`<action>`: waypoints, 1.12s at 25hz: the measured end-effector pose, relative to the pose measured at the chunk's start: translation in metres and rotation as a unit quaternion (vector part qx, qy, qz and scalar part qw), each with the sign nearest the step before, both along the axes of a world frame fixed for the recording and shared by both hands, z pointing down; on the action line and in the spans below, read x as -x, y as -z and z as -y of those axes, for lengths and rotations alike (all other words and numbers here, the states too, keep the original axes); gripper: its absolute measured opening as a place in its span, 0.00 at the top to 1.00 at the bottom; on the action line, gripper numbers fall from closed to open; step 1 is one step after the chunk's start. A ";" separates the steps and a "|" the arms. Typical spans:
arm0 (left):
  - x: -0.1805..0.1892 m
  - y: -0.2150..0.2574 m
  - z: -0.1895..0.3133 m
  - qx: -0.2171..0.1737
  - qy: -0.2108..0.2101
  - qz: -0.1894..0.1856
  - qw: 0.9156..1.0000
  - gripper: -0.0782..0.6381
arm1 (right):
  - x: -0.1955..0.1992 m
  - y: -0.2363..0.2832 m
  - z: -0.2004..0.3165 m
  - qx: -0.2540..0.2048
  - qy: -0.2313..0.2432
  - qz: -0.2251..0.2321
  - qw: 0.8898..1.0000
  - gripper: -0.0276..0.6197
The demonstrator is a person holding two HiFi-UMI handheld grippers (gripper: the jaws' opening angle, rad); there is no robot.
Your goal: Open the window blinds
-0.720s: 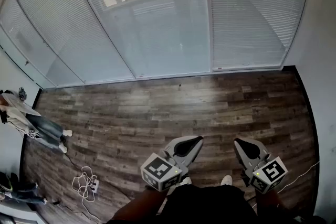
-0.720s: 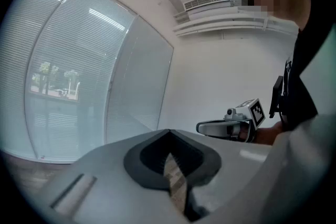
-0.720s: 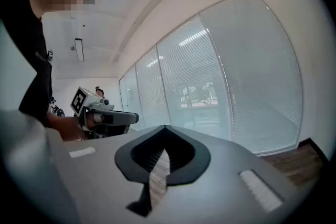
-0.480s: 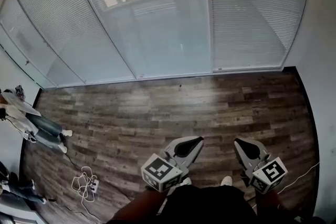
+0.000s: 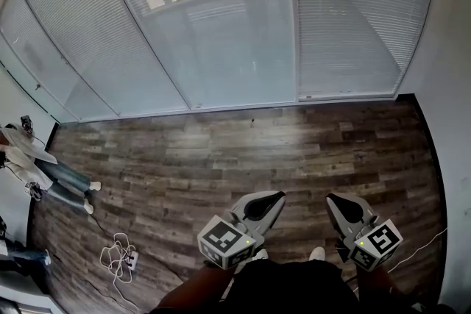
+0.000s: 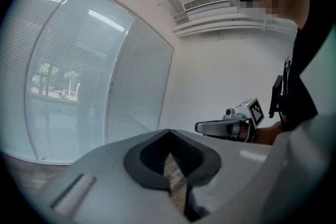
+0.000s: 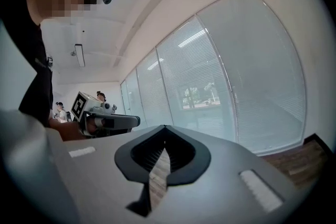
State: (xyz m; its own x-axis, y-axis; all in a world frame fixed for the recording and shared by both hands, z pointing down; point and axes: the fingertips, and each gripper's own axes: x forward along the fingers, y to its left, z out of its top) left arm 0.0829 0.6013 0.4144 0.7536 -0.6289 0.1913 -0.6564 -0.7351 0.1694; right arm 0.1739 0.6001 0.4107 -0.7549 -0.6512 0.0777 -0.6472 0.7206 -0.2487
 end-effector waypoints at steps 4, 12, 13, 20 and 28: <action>0.001 -0.001 0.002 0.014 0.003 -0.037 0.999 0.89 | 0.006 -0.003 -0.002 -0.016 0.005 -0.031 0.999 0.92; 0.021 -0.005 -0.002 0.010 0.005 -0.043 0.999 0.89 | 0.031 -0.004 -0.006 -0.014 0.015 -0.022 1.000 0.92; 0.024 -0.004 -0.002 0.007 0.006 -0.041 0.999 0.89 | 0.035 0.001 -0.006 -0.011 0.012 -0.014 1.000 0.92; 0.055 -0.007 -0.002 0.012 0.003 -0.029 1.000 0.89 | 0.063 -0.003 -0.006 -0.012 0.007 -0.031 0.999 0.92; 0.102 -0.007 -0.010 -0.005 -0.013 -0.042 0.999 0.89 | 0.112 -0.002 -0.014 -0.012 -0.008 -0.020 1.000 0.92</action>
State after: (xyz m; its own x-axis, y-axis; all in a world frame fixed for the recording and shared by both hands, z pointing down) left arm -0.0194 0.6111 0.4219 0.7828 -0.6105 0.1207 -0.6209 -0.7536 0.2157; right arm 0.0614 0.6140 0.4123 -0.7407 -0.6654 0.0927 -0.6681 0.7151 -0.2055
